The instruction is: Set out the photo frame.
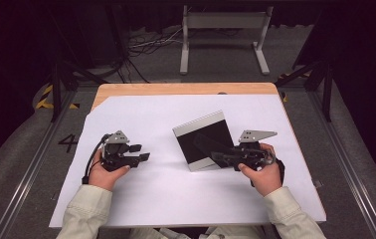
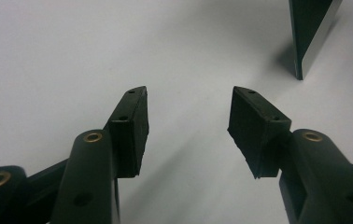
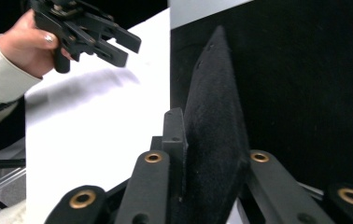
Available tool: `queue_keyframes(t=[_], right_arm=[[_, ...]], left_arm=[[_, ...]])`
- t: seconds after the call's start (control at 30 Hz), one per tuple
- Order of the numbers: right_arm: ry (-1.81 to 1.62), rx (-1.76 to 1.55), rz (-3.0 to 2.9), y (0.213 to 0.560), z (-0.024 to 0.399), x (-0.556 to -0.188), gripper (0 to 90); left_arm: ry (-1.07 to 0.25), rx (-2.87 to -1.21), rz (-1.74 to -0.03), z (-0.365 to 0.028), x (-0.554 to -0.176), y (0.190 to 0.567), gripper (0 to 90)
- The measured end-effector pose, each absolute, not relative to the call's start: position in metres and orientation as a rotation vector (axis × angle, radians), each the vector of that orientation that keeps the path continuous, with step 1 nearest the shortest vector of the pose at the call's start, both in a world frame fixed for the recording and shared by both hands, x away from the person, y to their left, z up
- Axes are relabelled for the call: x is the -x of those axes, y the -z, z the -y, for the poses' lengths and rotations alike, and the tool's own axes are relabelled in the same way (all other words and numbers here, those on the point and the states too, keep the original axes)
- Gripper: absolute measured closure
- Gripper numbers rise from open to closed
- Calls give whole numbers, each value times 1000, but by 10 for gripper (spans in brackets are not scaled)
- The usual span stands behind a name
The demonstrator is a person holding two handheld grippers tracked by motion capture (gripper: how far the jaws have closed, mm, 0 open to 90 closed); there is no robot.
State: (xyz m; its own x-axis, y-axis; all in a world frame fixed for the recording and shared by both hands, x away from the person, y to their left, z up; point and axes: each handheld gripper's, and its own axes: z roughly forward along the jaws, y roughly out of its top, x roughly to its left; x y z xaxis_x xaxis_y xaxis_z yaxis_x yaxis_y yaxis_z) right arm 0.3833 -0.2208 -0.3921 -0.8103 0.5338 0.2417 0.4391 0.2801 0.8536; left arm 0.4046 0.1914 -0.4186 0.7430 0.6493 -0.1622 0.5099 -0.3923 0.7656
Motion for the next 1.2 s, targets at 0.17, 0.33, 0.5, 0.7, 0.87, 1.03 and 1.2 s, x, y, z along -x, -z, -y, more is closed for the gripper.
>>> queue_keyframes(t=[0.17, 0.33, 0.5, 0.7, 0.87, 1.03, 1.2], right_arm=[[-1568, -912, -2481, 394, 226, -382, 779], [-1482, -871, -2536, 392, 228, -376, 778], [-1374, -844, -2593, 393, 231, -371, 785], [-1229, -791, -2642, 395, 230, -362, 780], [-1163, -773, -2670, 398, 231, -357, 780], [-1119, -770, -2692, 401, 231, -355, 780], [-1012, -726, -2728, 406, 230, -354, 764]], left_arm=[[-196, -2077, -866, -187, -407, 418, 485], [-185, -2085, -853, -181, -410, 418, 484], [-178, -2091, -828, -174, -413, 418, 484], [-168, -2109, -798, -164, -418, 417, 482], [-156, -2113, -780, -157, -421, 417, 480], [-146, -2117, -771, -153, -422, 417, 478], [-143, -2124, -763, -151, -423, 417, 473]])
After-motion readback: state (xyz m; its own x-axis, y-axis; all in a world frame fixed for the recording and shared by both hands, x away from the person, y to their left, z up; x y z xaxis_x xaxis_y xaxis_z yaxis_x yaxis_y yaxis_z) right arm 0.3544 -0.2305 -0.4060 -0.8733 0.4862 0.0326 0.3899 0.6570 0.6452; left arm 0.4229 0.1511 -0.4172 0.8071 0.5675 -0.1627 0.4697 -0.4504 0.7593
